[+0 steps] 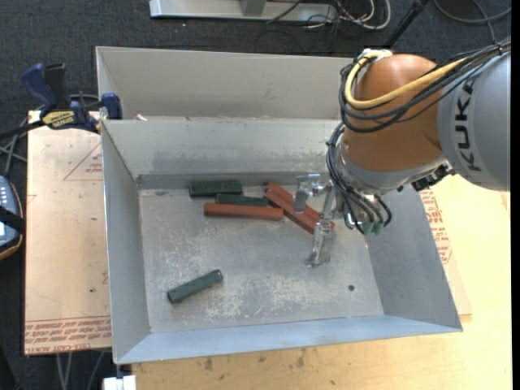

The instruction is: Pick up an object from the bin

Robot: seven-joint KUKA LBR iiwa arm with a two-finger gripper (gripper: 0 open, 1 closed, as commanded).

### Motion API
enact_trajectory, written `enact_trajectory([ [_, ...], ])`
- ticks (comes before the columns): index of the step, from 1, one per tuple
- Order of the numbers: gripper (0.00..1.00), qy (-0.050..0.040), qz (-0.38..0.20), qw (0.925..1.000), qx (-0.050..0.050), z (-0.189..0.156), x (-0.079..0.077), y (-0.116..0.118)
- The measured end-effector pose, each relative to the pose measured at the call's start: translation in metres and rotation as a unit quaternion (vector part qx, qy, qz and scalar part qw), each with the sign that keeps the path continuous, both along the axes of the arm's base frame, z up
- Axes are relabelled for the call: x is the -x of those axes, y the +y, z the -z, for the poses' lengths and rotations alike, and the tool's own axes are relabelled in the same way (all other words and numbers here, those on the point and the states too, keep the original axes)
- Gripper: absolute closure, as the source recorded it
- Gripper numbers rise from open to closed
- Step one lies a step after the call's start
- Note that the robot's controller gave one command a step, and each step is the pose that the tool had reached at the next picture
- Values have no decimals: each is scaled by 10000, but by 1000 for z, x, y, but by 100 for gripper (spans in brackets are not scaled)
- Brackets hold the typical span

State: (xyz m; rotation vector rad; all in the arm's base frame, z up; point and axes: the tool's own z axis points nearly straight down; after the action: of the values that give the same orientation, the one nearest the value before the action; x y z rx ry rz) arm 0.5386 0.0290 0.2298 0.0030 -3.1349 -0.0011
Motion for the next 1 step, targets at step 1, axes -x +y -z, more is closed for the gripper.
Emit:
enact_trajectory([
  [1,0,-39,4,10000,-1,-4,-1,0],
])
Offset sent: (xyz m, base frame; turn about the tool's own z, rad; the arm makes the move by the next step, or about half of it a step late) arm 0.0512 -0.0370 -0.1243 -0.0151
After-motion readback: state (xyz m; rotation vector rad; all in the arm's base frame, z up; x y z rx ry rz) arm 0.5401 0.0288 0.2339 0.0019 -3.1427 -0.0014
